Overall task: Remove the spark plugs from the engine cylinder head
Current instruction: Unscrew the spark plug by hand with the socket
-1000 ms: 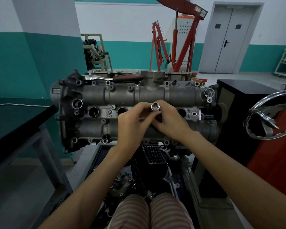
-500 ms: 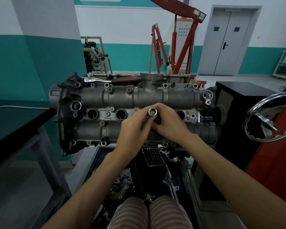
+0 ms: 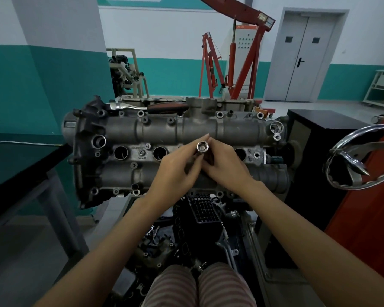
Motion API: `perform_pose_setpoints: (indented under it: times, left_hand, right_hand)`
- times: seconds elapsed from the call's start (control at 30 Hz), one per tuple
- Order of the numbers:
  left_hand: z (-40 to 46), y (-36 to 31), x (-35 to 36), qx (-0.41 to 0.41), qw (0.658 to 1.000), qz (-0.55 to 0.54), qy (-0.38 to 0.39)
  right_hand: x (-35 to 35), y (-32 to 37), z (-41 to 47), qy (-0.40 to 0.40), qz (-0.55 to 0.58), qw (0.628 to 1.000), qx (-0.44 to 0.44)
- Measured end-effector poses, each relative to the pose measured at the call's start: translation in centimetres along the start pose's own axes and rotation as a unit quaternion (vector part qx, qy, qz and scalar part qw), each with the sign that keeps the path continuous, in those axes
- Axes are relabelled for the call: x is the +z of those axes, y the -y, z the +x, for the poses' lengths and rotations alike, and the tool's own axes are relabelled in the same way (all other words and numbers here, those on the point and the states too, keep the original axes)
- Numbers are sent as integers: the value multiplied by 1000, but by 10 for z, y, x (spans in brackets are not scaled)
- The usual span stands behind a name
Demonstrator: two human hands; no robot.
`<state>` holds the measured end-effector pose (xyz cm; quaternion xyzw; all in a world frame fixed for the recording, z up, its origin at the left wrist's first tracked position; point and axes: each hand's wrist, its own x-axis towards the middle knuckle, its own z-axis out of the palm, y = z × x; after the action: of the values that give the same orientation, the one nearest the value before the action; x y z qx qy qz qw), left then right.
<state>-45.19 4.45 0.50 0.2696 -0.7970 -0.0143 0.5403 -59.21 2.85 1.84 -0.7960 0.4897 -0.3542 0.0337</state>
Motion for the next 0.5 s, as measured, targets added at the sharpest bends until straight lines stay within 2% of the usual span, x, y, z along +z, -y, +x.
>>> perform_pose_setpoints:
  times: [0.17,0.27,0.4,0.5]
  left_hand:
    - [0,0,2,-52,996,4,-72]
    - [13,-1,-2,-64,996,37,-49]
    - [15,-1,-3,4,1000,20,8]
    - [1,-3,1,-2,1000,-7,-10]
  right_hand:
    - [0,-1,-2,2,8,1000,3]
    - [-2,0,-1,-14,49,998,26]
    - [-3,2,0,-10,58,998,17]
    - [-2,2,1,-1,47,999,3]
